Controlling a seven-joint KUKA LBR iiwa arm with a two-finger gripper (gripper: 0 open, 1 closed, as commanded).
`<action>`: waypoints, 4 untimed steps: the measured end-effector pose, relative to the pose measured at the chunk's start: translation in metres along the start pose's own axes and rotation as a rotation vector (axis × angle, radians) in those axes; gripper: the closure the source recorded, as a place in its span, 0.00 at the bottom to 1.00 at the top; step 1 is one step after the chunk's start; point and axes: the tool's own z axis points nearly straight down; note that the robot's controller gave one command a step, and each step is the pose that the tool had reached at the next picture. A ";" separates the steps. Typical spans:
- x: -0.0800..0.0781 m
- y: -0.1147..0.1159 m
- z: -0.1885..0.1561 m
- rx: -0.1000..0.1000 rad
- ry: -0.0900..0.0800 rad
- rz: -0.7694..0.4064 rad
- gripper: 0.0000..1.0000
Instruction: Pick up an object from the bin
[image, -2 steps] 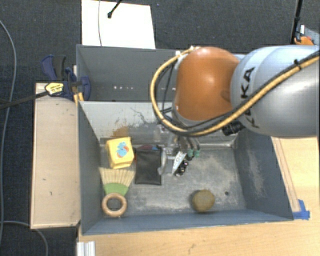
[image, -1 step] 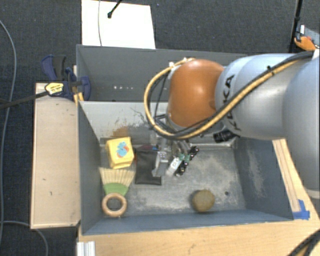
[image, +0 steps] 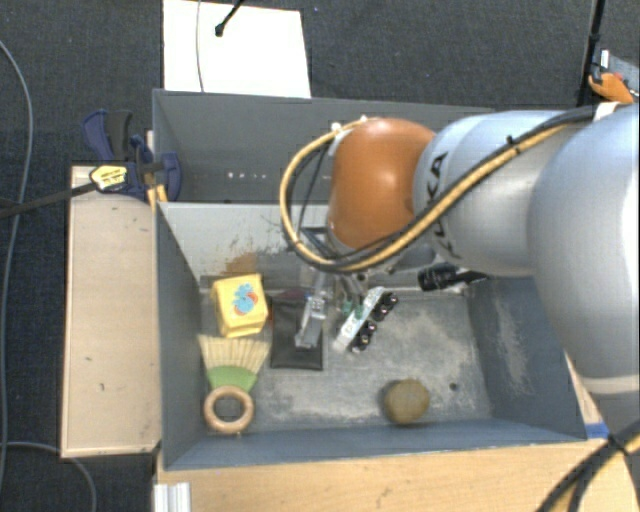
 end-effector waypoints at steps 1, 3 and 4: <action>-0.006 0.001 -0.005 -0.005 -0.011 0.101 0.00; 0.004 -0.003 0.075 -0.008 -0.008 0.515 1.00; 0.004 -0.003 0.075 -0.008 -0.008 0.514 1.00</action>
Offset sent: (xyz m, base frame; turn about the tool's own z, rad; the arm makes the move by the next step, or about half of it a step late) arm 0.0067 0.0201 -0.0758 0.2682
